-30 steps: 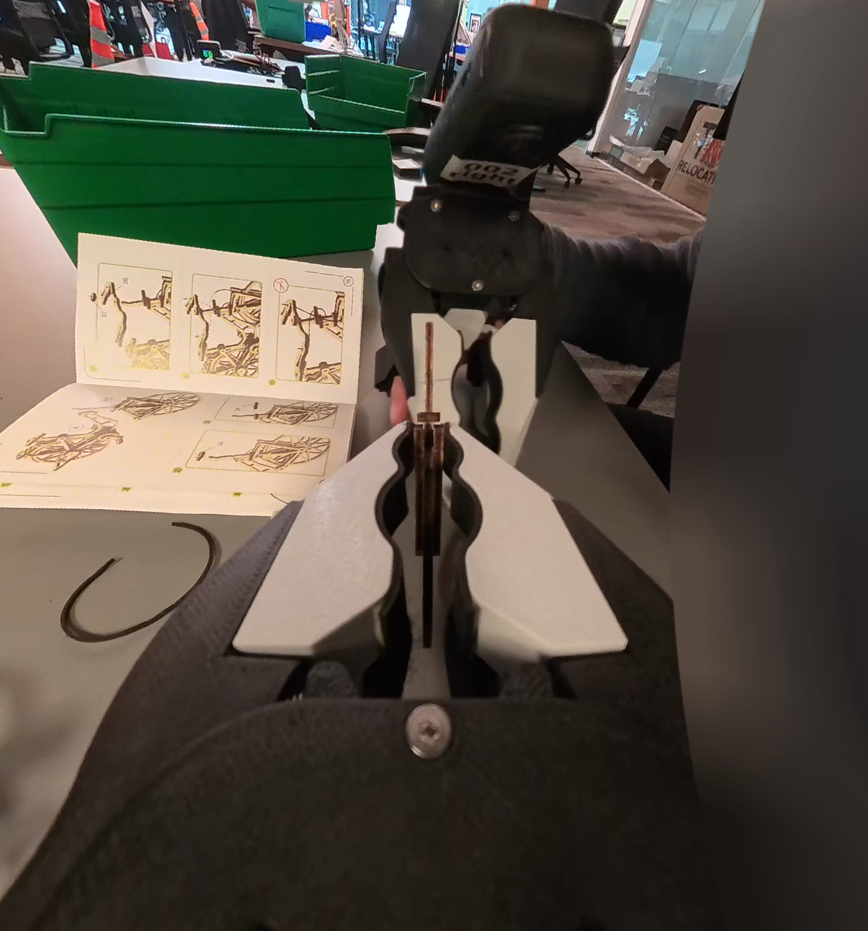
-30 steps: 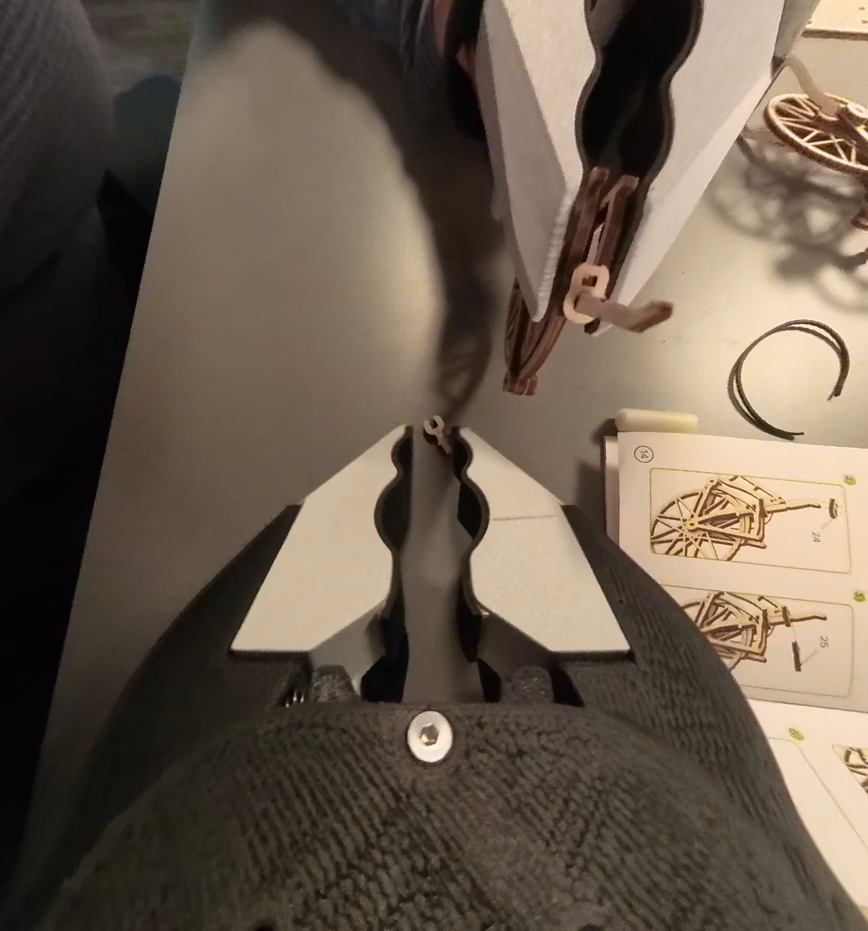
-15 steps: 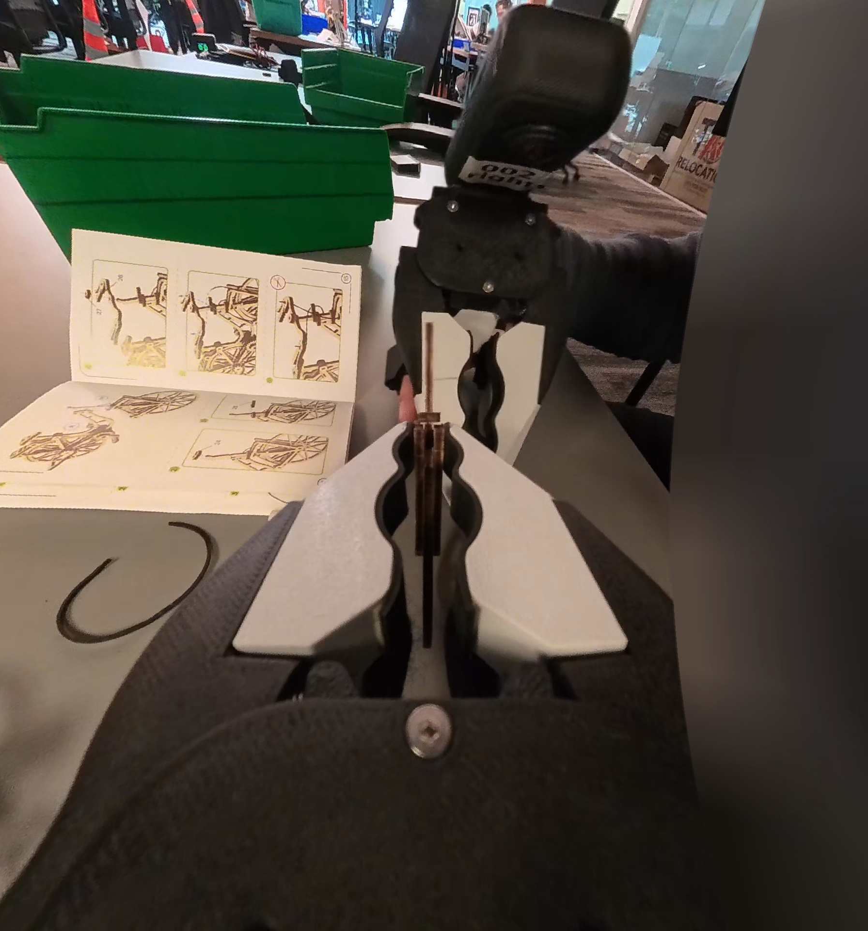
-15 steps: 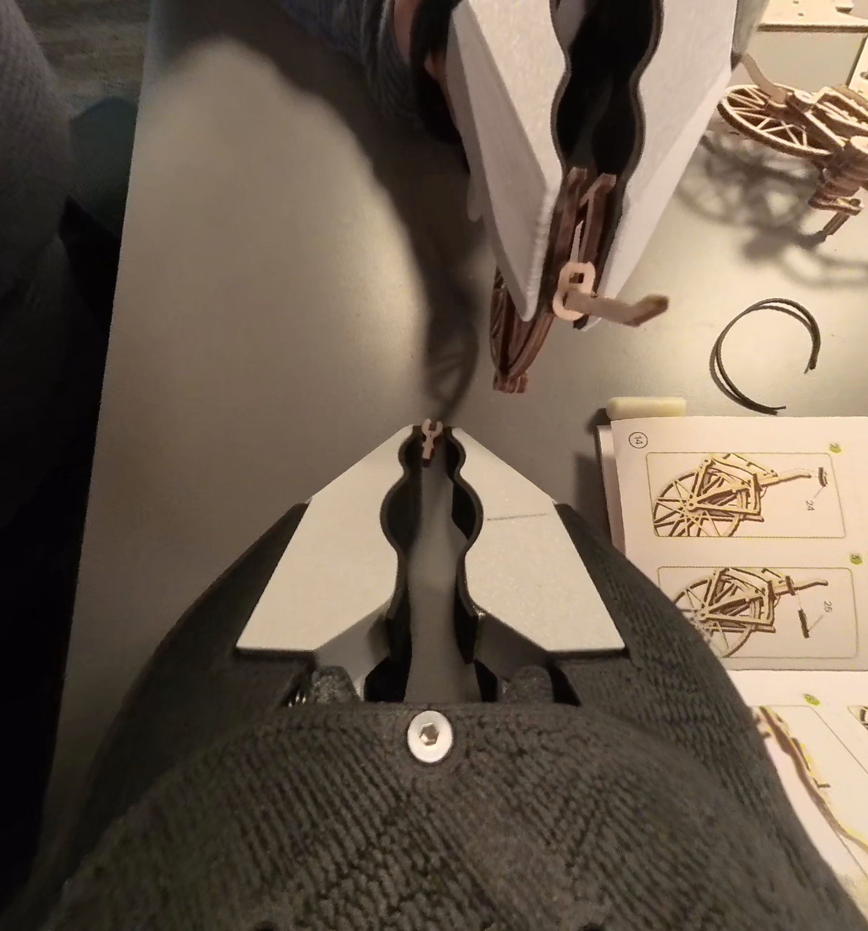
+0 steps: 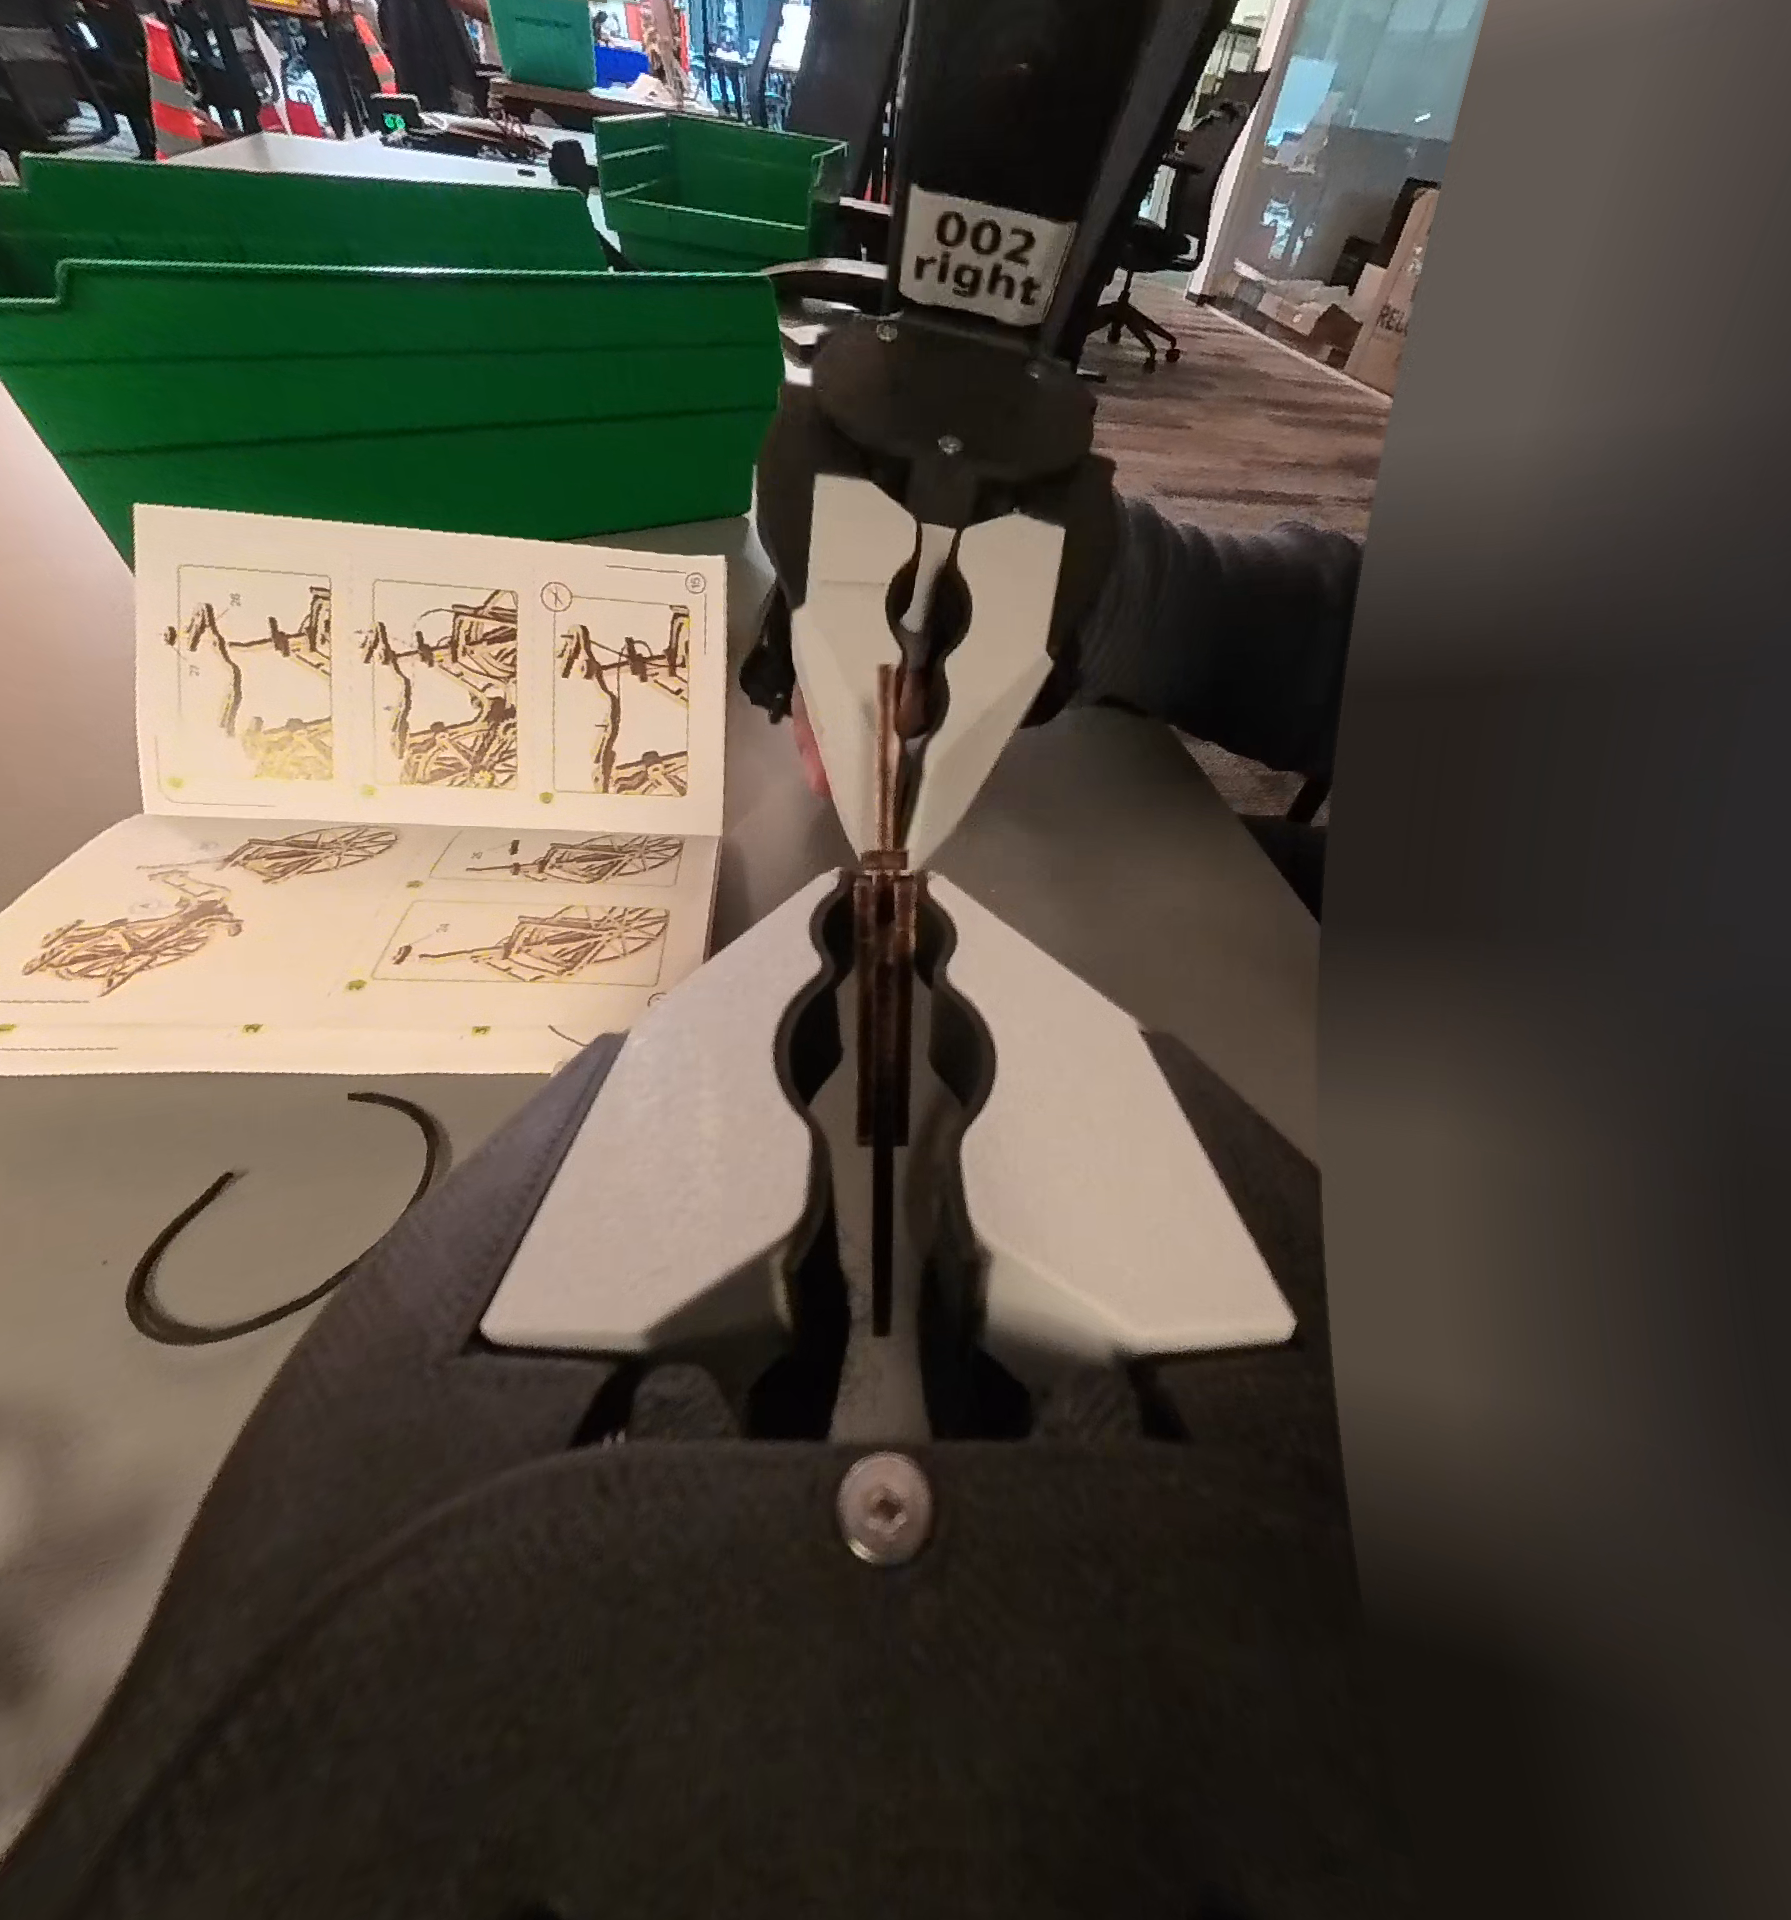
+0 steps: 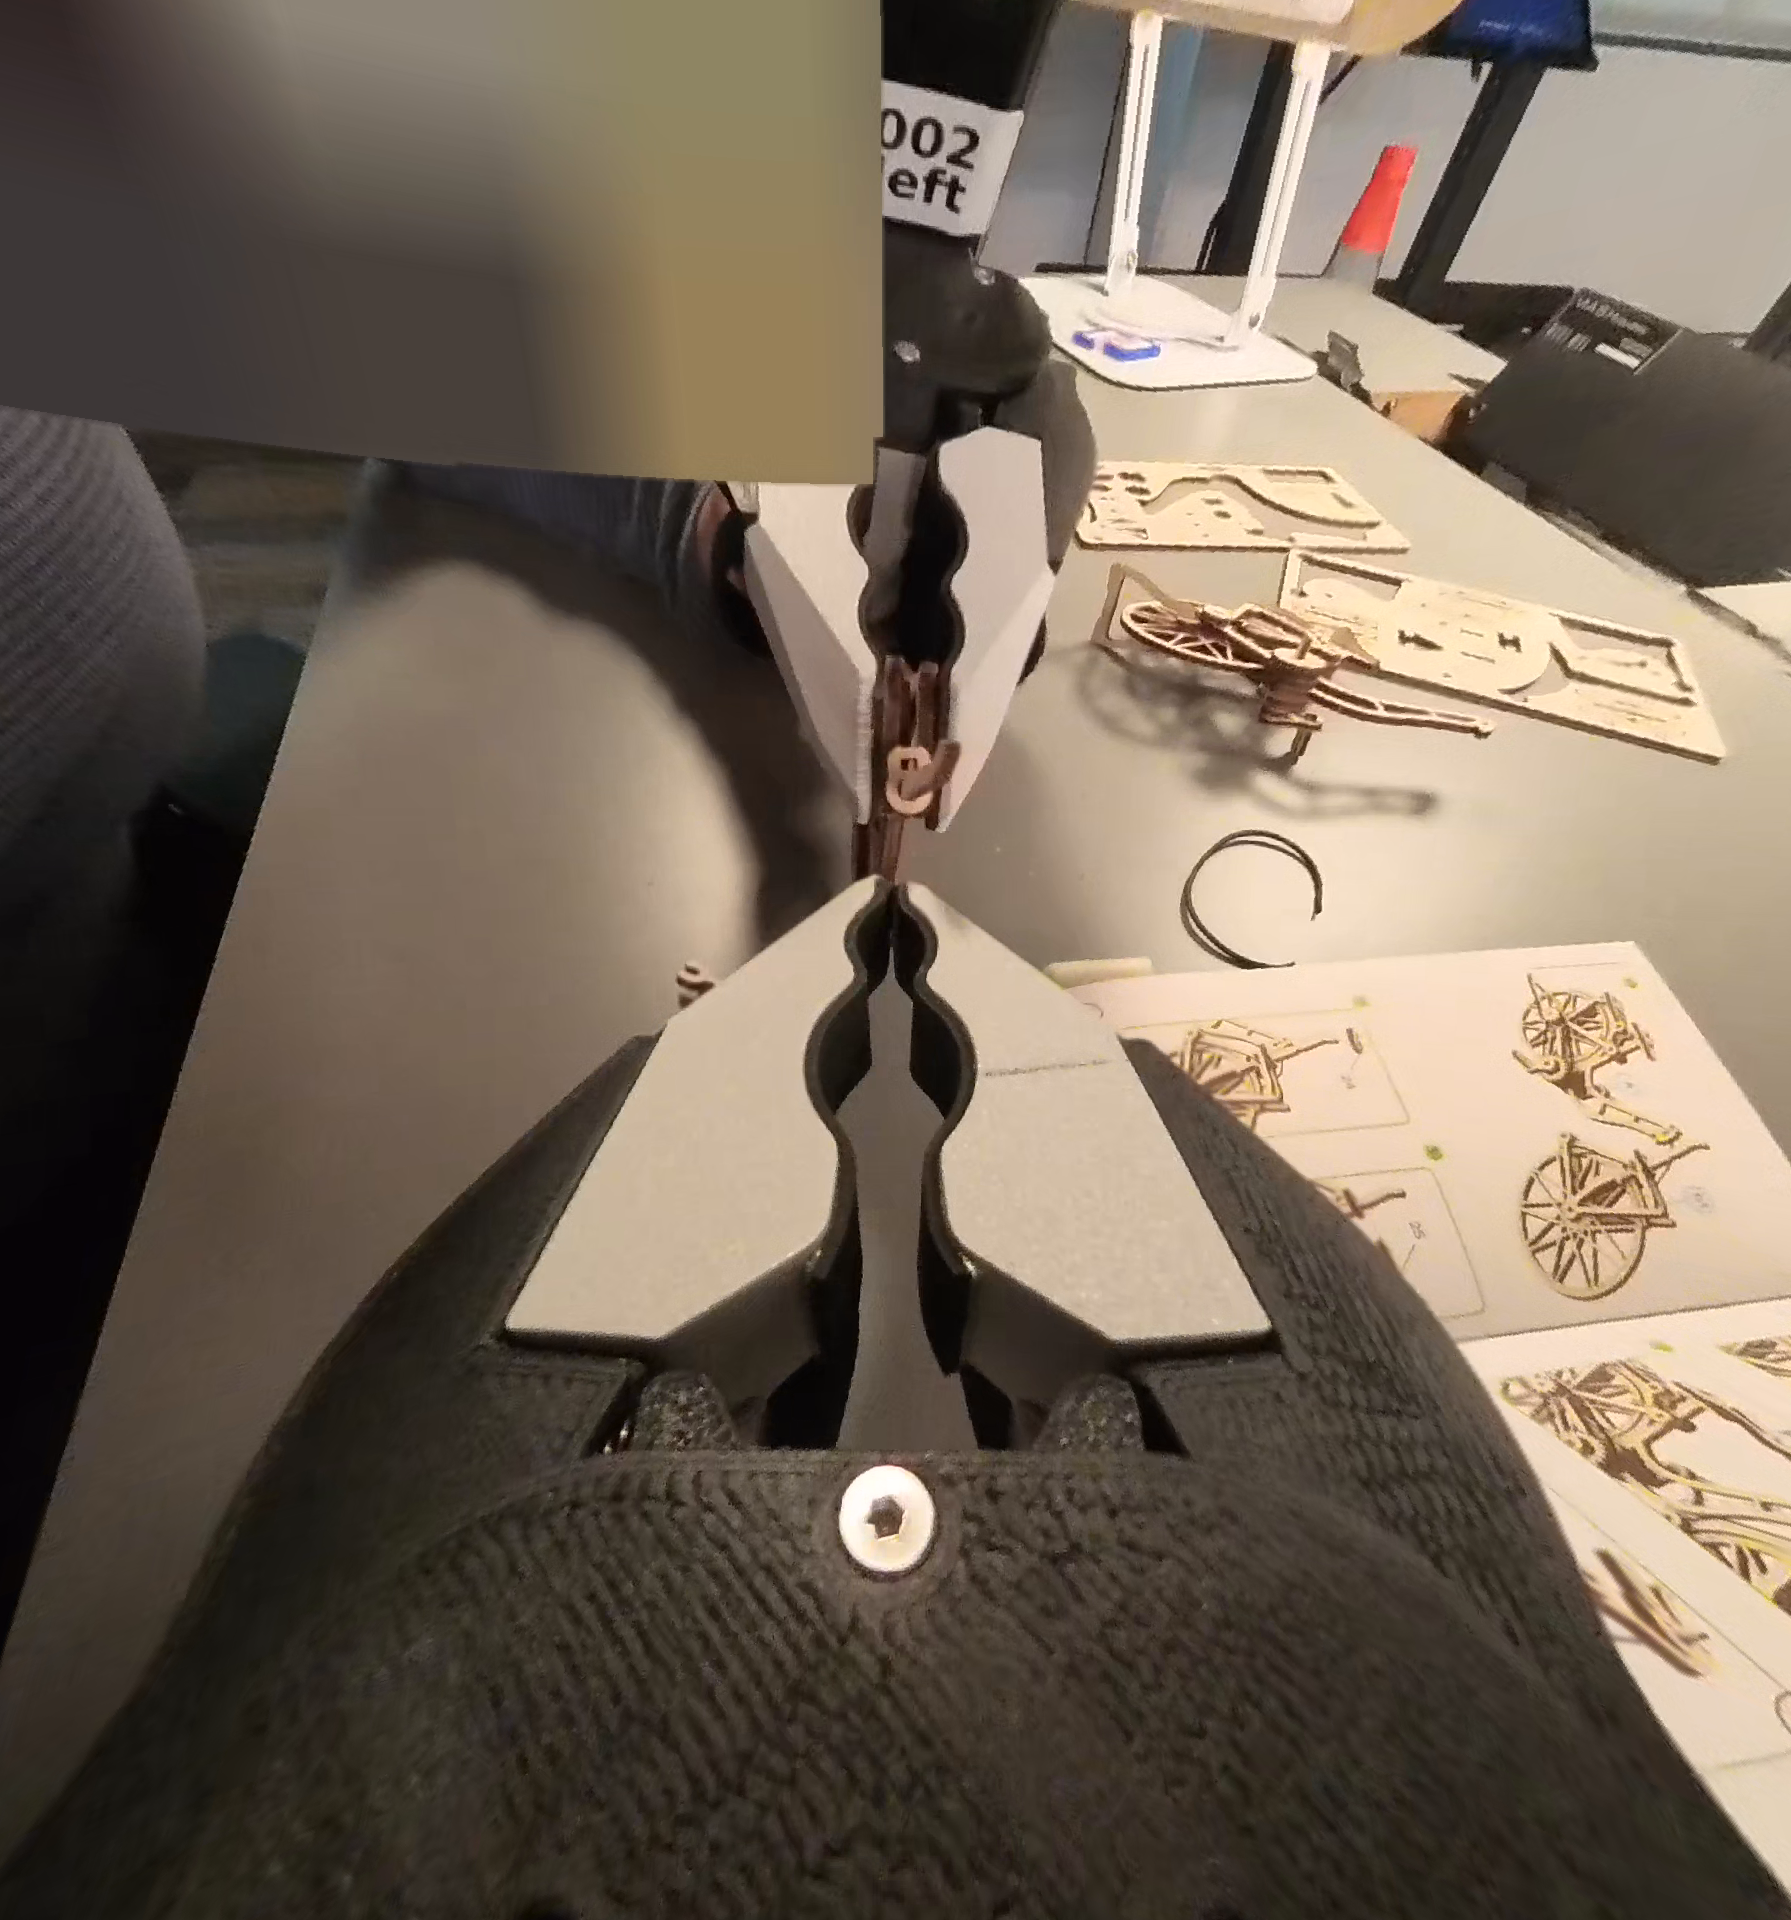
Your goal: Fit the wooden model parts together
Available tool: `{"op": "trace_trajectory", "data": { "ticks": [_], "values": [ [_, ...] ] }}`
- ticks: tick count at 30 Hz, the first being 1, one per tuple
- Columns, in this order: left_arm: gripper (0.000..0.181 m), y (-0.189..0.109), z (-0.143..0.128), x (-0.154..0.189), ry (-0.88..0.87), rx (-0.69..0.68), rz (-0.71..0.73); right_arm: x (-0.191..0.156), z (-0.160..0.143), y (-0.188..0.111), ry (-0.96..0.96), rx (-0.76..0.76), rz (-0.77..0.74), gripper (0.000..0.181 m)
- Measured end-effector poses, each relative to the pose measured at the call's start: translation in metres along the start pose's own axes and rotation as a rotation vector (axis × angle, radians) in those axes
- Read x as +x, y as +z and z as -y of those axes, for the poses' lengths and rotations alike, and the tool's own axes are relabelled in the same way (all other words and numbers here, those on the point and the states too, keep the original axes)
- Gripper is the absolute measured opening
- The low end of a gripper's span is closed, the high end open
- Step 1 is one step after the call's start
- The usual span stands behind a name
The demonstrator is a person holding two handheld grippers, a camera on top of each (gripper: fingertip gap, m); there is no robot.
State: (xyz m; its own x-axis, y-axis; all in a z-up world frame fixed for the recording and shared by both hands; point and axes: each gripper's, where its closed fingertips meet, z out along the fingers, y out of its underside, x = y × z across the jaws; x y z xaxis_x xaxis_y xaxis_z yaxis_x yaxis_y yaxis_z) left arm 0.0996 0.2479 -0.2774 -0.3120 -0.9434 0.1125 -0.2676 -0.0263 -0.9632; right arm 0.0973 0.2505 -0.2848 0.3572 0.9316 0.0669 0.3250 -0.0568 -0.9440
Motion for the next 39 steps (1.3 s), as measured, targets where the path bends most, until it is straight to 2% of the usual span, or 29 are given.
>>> {"op": "trace_trajectory", "data": {
  "ticks": [4, 7, 10, 17, 25, 34, 39],
  "values": [
    [0.009, -0.002, 0.002, -0.006, 0.003, 0.013, 0.034, -0.014, -0.018, 0.004, -0.026, -0.117, 0.07, 0.0],
    [0.009, -0.004, 0.003, -0.008, -0.001, 0.025, 0.051, -0.041, -0.028, 0.013, -0.04, -0.202, 0.204, 0.02],
    [0.009, -0.005, 0.004, -0.009, -0.002, 0.032, 0.058, -0.046, -0.037, 0.023, -0.087, -0.281, 0.223, 0.018],
    [0.008, -0.009, 0.004, -0.014, -0.017, 0.04, 0.063, -0.05, -0.045, 0.034, -0.112, -0.357, 0.352, 0.011],
    [0.009, -0.009, 0.003, -0.013, -0.019, 0.034, 0.054, -0.053, -0.045, 0.034, -0.102, -0.369, 0.327, 0.003],
    [0.009, -0.008, 0.002, -0.012, -0.018, 0.027, 0.052, -0.054, -0.043, 0.036, -0.123, -0.341, 0.272, 0.009],
    [0.009, -0.008, 0.002, -0.012, -0.018, 0.026, 0.051, -0.056, -0.043, 0.039, -0.151, -0.343, 0.296, 0.007]
  ]
}}
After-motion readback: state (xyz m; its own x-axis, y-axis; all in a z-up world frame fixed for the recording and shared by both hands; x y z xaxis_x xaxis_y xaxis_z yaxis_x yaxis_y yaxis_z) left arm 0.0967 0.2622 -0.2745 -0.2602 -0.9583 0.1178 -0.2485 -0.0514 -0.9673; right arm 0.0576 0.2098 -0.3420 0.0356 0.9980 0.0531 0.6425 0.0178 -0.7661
